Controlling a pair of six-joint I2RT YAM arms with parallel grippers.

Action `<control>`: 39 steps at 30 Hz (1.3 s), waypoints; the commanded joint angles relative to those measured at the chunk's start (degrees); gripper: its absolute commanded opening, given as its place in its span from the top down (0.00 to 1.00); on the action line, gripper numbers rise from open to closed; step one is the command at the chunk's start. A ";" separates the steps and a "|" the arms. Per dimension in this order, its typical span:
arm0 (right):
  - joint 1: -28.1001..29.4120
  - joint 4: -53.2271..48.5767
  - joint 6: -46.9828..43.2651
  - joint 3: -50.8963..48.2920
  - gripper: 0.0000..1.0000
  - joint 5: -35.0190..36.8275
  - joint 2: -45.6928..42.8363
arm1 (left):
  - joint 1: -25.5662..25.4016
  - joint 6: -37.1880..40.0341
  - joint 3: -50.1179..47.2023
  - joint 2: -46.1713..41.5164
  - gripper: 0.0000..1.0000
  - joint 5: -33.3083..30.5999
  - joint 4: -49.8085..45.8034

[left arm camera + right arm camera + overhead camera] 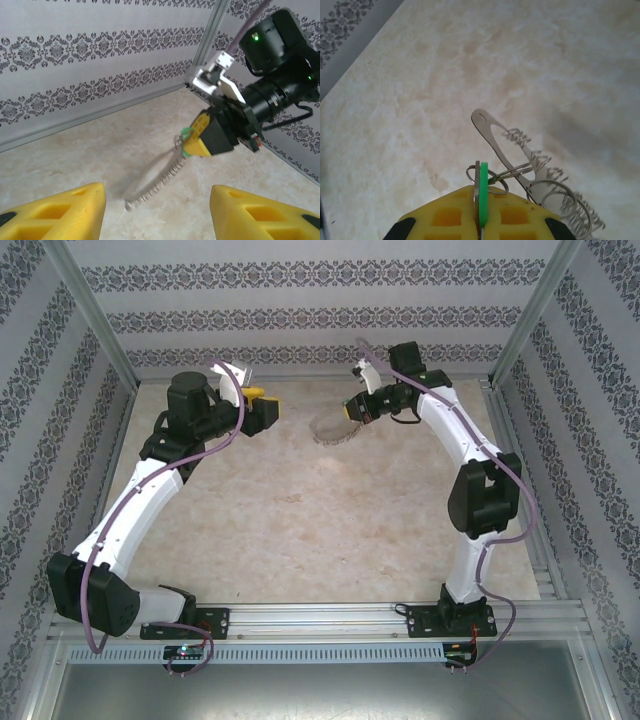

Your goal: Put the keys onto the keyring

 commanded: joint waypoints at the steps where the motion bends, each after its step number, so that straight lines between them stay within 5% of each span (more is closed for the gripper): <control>1: -0.19 -1.86 -1.22 5.35 1.00 0.41 3.20 | 0.82 -1.51 -0.34 -0.08 0.42 -0.20 3.42; 23: 9.74 19.64 16.08 -30.02 1.00 1.85 -3.68 | 0.73 -7.67 -2.39 -0.22 0.41 2.74 5.86; 39: 17.45 28.97 36.53 -41.62 1.00 8.02 -3.15 | 0.75 -20.31 -7.89 2.13 0.32 -3.14 8.33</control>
